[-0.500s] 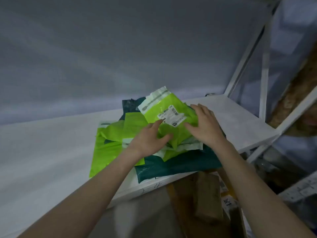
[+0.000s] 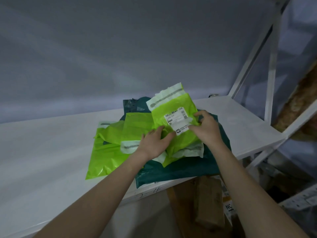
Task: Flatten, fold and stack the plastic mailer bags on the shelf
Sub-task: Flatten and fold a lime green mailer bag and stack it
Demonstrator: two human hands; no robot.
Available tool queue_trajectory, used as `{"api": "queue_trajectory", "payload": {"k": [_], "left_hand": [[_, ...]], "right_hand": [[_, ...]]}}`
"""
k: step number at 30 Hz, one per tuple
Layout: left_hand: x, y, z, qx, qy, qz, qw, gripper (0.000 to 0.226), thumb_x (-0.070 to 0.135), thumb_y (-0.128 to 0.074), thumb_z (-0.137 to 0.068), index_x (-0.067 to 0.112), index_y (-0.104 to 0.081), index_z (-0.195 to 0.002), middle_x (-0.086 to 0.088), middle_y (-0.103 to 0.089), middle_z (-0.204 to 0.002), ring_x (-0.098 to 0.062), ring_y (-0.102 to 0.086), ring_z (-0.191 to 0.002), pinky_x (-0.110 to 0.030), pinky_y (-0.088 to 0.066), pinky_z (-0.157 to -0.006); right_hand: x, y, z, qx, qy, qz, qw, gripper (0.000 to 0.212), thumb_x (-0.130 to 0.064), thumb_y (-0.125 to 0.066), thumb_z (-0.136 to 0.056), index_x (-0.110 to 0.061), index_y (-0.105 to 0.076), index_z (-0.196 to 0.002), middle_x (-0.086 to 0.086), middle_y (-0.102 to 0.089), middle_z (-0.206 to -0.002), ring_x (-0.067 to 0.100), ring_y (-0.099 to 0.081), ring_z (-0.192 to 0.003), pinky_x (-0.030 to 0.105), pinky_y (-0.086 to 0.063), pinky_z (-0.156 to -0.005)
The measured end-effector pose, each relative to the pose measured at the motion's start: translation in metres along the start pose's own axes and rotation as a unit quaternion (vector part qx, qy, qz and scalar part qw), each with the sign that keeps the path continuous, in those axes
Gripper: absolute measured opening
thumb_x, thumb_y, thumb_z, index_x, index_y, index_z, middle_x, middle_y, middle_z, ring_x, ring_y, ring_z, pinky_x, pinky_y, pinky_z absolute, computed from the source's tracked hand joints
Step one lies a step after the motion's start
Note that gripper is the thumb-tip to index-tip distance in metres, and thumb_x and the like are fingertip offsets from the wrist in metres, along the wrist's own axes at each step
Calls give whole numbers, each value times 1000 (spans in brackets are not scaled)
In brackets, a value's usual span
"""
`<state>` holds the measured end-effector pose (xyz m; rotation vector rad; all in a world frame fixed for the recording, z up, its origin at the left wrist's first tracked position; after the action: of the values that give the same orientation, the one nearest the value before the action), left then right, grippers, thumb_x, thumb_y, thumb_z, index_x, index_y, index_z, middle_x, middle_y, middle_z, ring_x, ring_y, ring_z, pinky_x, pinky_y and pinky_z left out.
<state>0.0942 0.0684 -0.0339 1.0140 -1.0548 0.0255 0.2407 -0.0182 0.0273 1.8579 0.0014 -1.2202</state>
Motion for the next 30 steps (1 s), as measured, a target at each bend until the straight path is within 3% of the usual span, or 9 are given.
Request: {"api": "queue_trajectory", "payload": {"k": [4,6,9,13,15,19,24,26,30], "left_hand": [[12,9,14,7,-26,72,997,68,54,-38,-92,24,-16,-149,-2,-30,-152,-23,-23,-141,-47,-14,-116],[16,19,25,28,-41,104,993,71,51,-44,-91,24,-14,-149,-1,-22,-155,-22,-20,-142,-44,-16,-117],[13,42,45,68,-55,158,984,75,48,-51,-90,22,-12,-149,4,-19,-154,-9,-23,-137,-30,-21,-113],[-18,78,79,101,13,284,953,85,54,-59,-82,22,-17,-149,9,-31,-147,-12,-35,-133,-27,-28,-107],[-37,91,95,84,49,358,928,87,63,-61,-74,23,-29,-144,9,-45,-139,-12,-49,-123,-29,-35,-105],[-59,122,126,63,34,461,885,42,49,-52,-88,22,-59,-119,4,-67,-111,-12,-63,-92,-29,-45,-89],[-100,180,179,187,25,491,850,21,32,-57,-90,17,-62,-104,0,-68,-93,-14,-65,-78,-24,-55,-68],[-120,201,203,231,19,466,854,12,29,-56,-91,20,-63,-96,2,-66,-84,-11,-64,-69,-21,-53,-57],[-154,229,244,289,17,400,870,16,26,-53,-94,17,-66,-97,-1,-63,-84,-9,-59,-68,-20,-51,-55]], "right_hand": [[-8,18,16,80,22,-50,995,26,-2,-62,-78,-16,-58,-98,-8,-47,-73,18,-51,-76,26,-36,-63],[-16,22,27,100,38,-89,990,23,-1,-63,-78,-17,-57,-93,-1,-50,-73,17,-51,-72,27,-39,-60],[-31,28,47,130,71,-151,977,22,0,-65,-79,-17,-57,-89,2,-50,-73,14,-50,-68,17,-39,-60],[-59,23,79,119,89,-265,953,26,0,-66,-80,-24,-55,-84,1,-50,-75,13,-53,-71,20,-45,-64],[-74,13,95,104,89,-319,938,30,-2,-67,-80,-29,-55,-82,7,-55,-81,20,-57,-78,28,-49,-67],[-109,-18,132,62,87,-393,913,29,-3,-68,-79,-29,-57,-82,18,-57,-94,36,-57,-95,44,-49,-79],[-149,-75,174,-28,89,-427,900,30,3,-66,-79,-24,-55,-87,8,-57,-91,23,-56,-88,36,-45,-75],[-162,-100,185,-78,76,-430,896,35,6,-66,-78,-21,-52,-96,6,-60,-89,19,-59,-83,32,-47,-69],[-181,-157,202,-212,22,-397,893,50,5,-68,-77,-19,-47,-115,2,-67,-92,16,-65,-82,28,-53,-69]]}}
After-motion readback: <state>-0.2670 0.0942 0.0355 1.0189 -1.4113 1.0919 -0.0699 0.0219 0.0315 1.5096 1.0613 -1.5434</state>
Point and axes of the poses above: each hand's wrist, its own z-axis away from the middle knuckle, its own y-axis out of the back of the hand, x = y × z, the point moved 9 cm from there along -z, towards the middle knuckle
